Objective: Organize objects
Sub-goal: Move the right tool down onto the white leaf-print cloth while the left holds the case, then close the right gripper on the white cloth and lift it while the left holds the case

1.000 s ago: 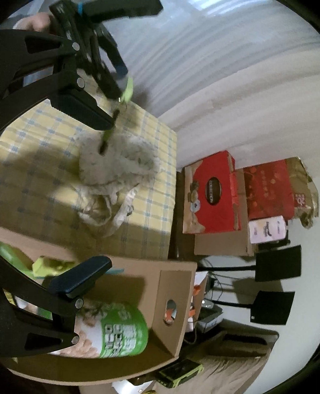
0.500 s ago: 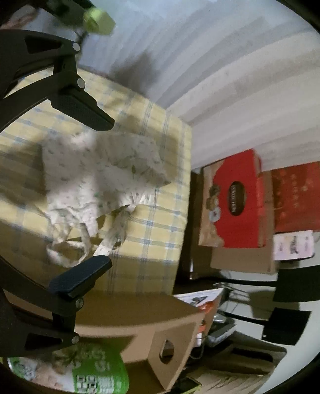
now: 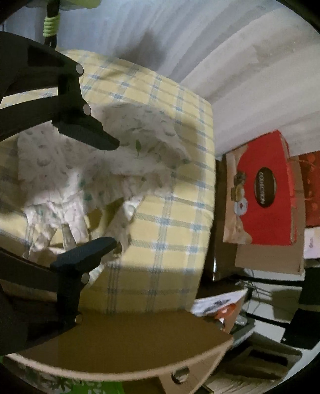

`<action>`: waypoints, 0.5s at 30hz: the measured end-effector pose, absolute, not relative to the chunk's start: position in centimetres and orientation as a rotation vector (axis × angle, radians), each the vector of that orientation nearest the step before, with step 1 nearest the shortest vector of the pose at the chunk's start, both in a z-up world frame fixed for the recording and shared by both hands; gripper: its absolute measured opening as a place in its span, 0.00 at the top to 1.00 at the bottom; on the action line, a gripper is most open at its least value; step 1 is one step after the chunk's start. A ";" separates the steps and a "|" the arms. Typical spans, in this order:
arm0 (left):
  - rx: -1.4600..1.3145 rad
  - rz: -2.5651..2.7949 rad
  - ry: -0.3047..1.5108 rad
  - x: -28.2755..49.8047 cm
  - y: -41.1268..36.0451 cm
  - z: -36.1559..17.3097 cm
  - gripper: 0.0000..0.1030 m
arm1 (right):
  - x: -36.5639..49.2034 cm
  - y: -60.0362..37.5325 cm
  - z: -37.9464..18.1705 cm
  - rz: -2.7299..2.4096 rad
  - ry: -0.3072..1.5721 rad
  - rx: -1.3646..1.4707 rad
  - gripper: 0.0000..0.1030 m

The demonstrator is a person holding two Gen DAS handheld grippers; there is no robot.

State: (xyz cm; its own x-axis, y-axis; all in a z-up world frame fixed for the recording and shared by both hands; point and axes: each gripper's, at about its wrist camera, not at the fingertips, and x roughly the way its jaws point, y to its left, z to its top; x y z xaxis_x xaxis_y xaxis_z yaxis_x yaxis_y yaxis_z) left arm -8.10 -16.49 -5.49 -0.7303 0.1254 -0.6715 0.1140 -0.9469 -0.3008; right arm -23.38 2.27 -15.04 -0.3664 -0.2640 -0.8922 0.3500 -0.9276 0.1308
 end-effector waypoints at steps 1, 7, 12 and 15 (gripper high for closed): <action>-1.156 2.867 -0.518 -8.2 -16.5 -5.6 0.00 | -23.3 2.0 -15.3 -2.320 0.128 1.499 0.33; -1.191 2.856 -0.523 -8.6 -16.5 -6.4 0.01 | -22.6 1.0 -16.5 -2.291 0.158 1.487 0.75; -1.198 2.851 -0.530 -8.8 -16.3 -6.5 0.01 | -22.0 0.9 -15.7 -2.268 0.112 1.451 0.88; -1.191 2.853 -0.522 -8.7 -16.0 -6.2 0.00 | -21.5 1.1 -14.5 -2.262 0.081 1.415 0.88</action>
State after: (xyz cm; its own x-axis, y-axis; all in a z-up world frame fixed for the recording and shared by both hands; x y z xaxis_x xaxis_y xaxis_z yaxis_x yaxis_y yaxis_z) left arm -8.73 -16.04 -6.20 -0.7116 0.1319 -0.6901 0.1209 -0.9446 -0.3052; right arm -21.51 1.13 -14.52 -0.3596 -0.3549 -0.8630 0.4158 -0.8889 0.1923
